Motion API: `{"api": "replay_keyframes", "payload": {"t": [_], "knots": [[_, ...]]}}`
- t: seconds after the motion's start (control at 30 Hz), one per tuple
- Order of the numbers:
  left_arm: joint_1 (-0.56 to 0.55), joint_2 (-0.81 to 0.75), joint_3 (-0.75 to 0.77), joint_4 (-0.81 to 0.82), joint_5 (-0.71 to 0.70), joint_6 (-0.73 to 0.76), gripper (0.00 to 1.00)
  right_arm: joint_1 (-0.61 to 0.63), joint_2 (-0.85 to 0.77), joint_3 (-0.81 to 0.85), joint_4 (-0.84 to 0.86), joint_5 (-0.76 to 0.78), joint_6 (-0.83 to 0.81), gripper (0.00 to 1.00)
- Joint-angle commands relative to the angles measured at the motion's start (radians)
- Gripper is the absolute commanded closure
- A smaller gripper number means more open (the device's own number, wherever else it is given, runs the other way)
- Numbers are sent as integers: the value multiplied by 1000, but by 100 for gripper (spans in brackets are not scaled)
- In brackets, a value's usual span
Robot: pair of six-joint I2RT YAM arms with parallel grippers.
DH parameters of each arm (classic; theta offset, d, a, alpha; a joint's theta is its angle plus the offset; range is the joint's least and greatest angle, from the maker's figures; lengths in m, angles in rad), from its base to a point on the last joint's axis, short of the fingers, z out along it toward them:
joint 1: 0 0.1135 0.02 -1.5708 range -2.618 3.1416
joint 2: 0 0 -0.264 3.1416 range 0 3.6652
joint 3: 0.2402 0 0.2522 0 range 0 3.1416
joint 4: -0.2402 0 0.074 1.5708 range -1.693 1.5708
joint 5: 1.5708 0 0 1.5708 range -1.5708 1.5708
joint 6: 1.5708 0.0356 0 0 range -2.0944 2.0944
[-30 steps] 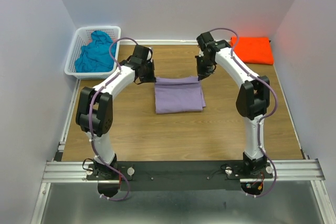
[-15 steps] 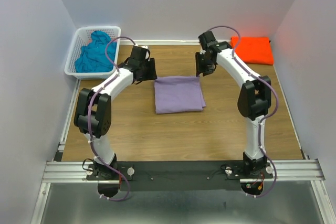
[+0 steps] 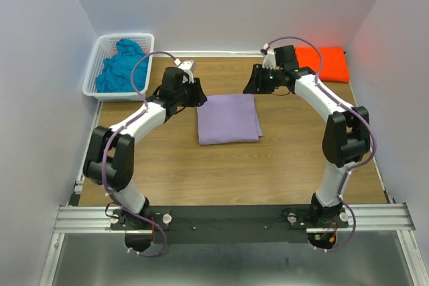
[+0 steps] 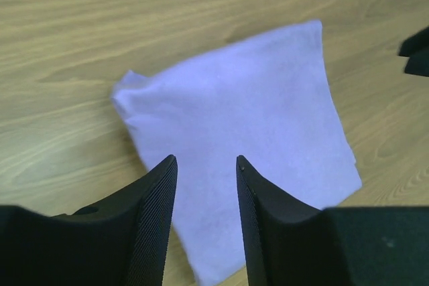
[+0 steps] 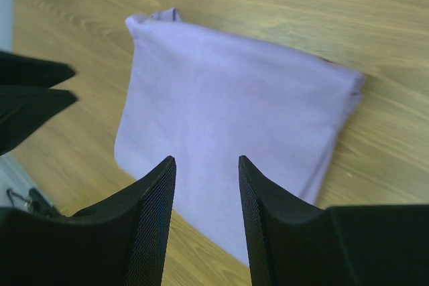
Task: Fold and stack the t-shirts
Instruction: Fold the tshirt
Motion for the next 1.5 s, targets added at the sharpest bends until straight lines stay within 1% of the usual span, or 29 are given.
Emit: {"api": "replay_keyframes", "payload": {"t": [0.0,0.07,0.13,0.17,0.2,0.27,0.4,0.47,0.6,0.67,0.7,0.73,0.77,0.8,0.9,0.93,0.97,1.0,1.07,1.1,1.2,1.23,1.27,1.3,1.47], "knots": [[-2,124,44,114,131,-7,53,-7,94,-22,152,-236,7,50],[6,207,82,126,139,-13,53,-21,180,4,177,-249,18,50],[15,267,142,129,141,-11,53,-50,255,70,189,-305,25,51],[26,325,163,126,141,-11,53,-65,323,93,197,-324,33,51],[34,354,205,123,145,-11,53,-71,361,132,201,-335,36,51],[56,432,236,118,157,-22,54,-91,446,168,212,-341,42,51],[83,520,291,103,183,-42,55,-125,528,209,238,-359,76,51],[87,536,297,102,188,-42,55,-139,533,219,243,-361,84,51],[93,516,311,85,185,-33,53,-145,475,193,243,-364,87,51],[95,471,320,63,176,-31,52,-145,407,148,247,-375,96,51],[93,456,325,51,164,-31,50,-144,381,124,252,-382,98,51],[93,418,323,43,161,-31,48,-144,322,64,275,-393,114,51],[95,418,317,21,161,-36,48,-144,292,64,298,-393,114,51],[92,369,306,19,165,-44,47,-139,266,-2,316,-417,137,51],[74,254,242,13,184,-50,46,-127,145,-100,373,-440,179,51],[66,222,196,13,185,-53,46,-121,116,-176,414,-456,188,50],[48,154,172,13,185,-65,47,-113,91,-212,430,-468,196,50],[37,122,114,13,182,-71,47,-95,42,-246,445,-492,205,50],[12,63,49,13,190,-97,48,-76,4,-351,502,-525,219,50],[-11,18,-15,16,202,-105,49,-62,-24,-390,517,-552,225,50],[-57,-45,-121,37,208,-126,51,-50,-58,-508,546,-542,210,50],[-64,-53,-190,63,200,-130,52,-50,-68,-530,552,-539,204,50],[-69,-56,-218,83,191,-137,52,-50,-70,-572,556,-537,193,50],[-71,-56,-274,95,197,-152,53,-50,-67,-593,560,-537,170,50],[-57,-29,-422,198,173,-218,55,-70,8,-680,586,-513,101,51]]}}
